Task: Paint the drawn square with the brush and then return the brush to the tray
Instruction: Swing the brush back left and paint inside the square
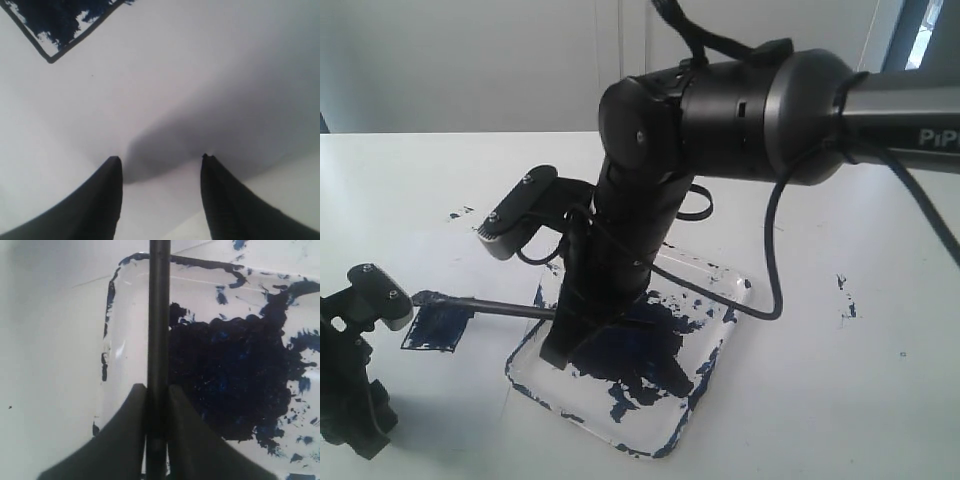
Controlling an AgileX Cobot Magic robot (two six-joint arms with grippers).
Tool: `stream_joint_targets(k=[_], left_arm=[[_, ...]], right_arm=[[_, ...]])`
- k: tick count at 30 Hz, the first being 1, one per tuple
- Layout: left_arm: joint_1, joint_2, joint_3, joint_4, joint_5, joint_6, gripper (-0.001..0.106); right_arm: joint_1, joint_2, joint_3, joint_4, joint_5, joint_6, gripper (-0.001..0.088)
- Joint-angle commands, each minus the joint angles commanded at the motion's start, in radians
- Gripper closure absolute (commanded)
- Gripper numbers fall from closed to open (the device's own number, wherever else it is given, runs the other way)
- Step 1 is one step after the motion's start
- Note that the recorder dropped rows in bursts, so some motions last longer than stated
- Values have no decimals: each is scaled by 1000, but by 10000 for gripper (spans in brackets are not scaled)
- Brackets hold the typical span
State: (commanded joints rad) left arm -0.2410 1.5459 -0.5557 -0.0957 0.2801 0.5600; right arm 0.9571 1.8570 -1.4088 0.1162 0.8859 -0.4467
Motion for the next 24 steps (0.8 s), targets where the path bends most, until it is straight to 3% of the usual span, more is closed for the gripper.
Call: stream_joint_targets(k=[24], left_arm=[[0,0,0,0,-2,0,516]], right_arm=[[1,47,-11,-39,-17,4,868]])
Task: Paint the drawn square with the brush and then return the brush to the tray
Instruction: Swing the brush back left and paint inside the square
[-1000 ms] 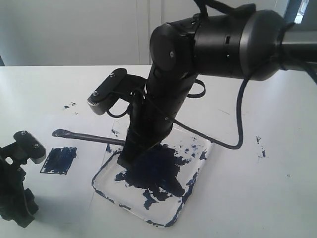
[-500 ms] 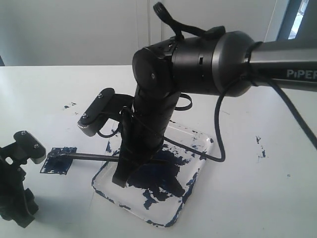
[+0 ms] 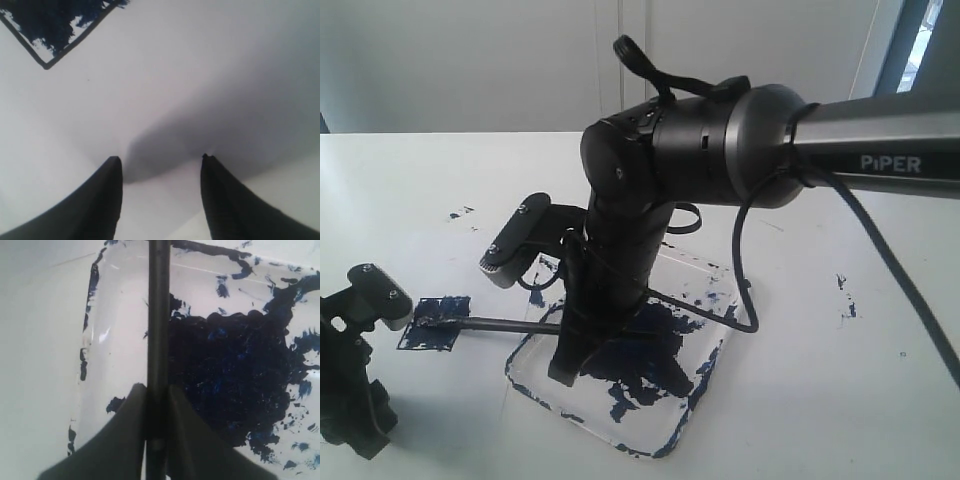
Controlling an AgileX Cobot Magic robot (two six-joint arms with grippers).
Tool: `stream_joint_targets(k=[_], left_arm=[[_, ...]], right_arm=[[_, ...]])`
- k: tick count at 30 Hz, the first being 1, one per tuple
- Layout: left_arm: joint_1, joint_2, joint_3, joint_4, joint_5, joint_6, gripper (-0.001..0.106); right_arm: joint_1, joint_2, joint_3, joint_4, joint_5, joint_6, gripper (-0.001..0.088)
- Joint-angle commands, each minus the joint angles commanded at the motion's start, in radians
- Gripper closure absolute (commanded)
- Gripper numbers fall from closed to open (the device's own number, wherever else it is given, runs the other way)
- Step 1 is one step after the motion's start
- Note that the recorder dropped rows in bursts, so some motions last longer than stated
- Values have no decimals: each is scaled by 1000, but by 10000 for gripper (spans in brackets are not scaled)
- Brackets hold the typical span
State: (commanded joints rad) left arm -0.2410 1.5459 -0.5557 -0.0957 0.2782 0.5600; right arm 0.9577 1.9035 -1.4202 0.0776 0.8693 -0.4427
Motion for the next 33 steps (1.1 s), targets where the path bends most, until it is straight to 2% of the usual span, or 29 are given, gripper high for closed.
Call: stream_joint_targets(k=[15,18,20,25,33], left_arm=[[0,0,0,0,-2,2,516],[0,0,0,0,-2,2,516],[0,0,0,0,-2,2,516],[0,0,0,0,-2,2,516],[0,0,0,0,-2,2,516]], right_arm=[[0,6,-22,-40,-32,1,868],[0,23,-22,-141,-31,86,868],[0,23,-22,-162,-12,88,868],[0,18,-22,-140,-12,88,868],[0,-67,-24,-99,4,81,868]])
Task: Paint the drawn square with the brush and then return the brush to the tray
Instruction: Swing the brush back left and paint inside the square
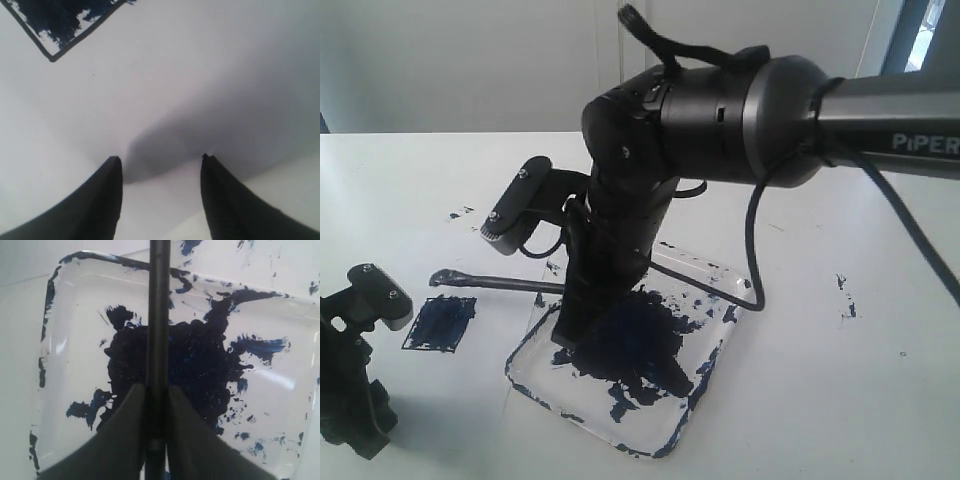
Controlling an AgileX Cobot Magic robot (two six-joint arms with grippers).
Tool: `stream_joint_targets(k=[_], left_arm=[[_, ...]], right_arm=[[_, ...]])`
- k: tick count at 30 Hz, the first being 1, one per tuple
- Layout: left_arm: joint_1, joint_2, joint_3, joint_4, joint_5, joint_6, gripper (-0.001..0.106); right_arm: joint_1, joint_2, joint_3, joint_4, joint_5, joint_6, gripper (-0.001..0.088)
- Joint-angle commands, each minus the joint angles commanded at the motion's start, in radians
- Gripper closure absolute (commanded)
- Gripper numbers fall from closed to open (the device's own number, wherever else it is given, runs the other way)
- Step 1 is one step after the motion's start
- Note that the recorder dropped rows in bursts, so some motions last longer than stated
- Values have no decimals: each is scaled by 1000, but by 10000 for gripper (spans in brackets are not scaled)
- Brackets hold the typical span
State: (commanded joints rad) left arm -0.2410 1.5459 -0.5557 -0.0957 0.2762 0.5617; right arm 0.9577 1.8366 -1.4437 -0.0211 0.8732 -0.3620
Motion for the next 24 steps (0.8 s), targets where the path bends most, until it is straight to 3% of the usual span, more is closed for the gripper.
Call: stream_joint_targets(k=[9,24], left_arm=[[0,0,0,0,-2,0,516],[0,0,0,0,0,0,516]], right_arm=[[0,5,0,125,107,-67,868],[0,9,0,160,160,-110,868]])
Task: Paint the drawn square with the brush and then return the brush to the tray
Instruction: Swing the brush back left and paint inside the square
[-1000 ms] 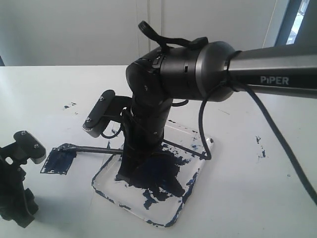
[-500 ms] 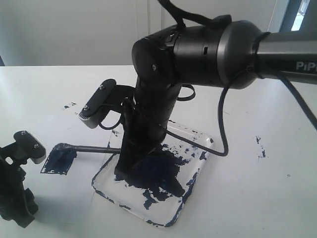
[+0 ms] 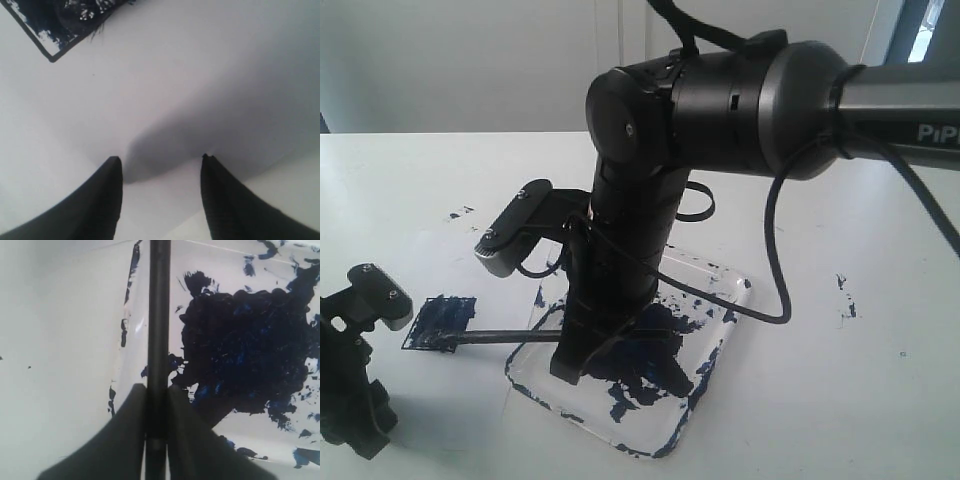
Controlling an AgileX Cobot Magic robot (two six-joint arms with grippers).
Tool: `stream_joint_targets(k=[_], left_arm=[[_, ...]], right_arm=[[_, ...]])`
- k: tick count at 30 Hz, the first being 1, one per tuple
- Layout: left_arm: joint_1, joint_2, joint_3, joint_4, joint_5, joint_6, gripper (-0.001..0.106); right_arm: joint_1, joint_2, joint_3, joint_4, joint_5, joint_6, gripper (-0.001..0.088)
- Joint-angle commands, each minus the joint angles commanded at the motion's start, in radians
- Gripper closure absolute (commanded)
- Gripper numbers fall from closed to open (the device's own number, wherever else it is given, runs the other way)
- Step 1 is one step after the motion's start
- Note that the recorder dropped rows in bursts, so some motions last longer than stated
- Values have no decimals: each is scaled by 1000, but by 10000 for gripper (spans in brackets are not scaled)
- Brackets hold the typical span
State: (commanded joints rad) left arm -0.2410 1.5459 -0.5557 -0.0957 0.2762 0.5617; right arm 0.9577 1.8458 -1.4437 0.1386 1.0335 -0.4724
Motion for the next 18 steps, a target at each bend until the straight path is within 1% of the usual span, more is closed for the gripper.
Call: stream_joint_targets(k=[10,18], left_arm=[[0,0,0,0,0,0,516],[0,0,0,0,2,0,516]], right_arm=[[0,41,0,-24,-16,2,868],[0,-2,0,-32,-43,4,868]])
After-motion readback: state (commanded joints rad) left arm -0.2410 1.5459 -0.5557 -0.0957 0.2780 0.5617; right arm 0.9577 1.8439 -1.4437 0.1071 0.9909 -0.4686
